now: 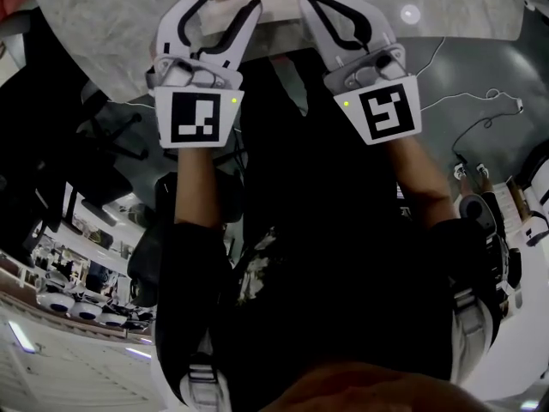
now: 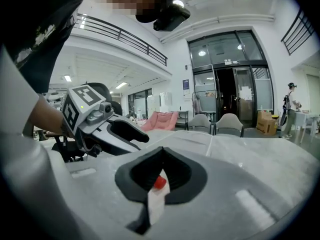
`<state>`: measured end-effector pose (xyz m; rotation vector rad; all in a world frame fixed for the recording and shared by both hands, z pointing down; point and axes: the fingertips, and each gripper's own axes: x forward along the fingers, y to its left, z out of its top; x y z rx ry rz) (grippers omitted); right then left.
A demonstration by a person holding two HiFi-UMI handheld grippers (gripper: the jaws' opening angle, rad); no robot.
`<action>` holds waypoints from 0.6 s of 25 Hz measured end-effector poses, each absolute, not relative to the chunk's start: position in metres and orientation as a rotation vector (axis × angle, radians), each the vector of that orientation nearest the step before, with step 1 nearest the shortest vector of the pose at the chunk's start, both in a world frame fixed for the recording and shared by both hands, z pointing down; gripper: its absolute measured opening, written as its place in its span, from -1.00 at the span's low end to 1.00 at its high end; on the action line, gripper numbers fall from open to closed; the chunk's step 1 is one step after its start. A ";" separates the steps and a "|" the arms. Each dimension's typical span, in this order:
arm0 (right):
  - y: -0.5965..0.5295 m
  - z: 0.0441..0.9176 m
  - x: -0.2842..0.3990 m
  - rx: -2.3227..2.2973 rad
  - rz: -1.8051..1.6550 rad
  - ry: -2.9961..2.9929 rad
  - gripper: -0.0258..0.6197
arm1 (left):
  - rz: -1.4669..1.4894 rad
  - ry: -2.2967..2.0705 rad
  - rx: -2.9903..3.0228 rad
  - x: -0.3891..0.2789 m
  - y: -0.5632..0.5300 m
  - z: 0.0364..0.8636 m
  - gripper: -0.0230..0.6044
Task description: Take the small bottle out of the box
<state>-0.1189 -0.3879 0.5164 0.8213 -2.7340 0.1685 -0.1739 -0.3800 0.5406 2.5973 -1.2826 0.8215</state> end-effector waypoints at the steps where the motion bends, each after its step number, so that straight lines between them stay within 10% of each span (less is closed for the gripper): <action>1: -0.388 0.519 -0.119 0.822 0.177 -2.730 -0.93 | 0.932 -1.244 2.604 -0.171 -0.381 0.549 -0.30; 15: -0.380 0.541 -0.106 0.828 0.193 -2.710 -0.93 | 1.778 -0.469 2.428 -0.151 -0.385 0.655 -0.25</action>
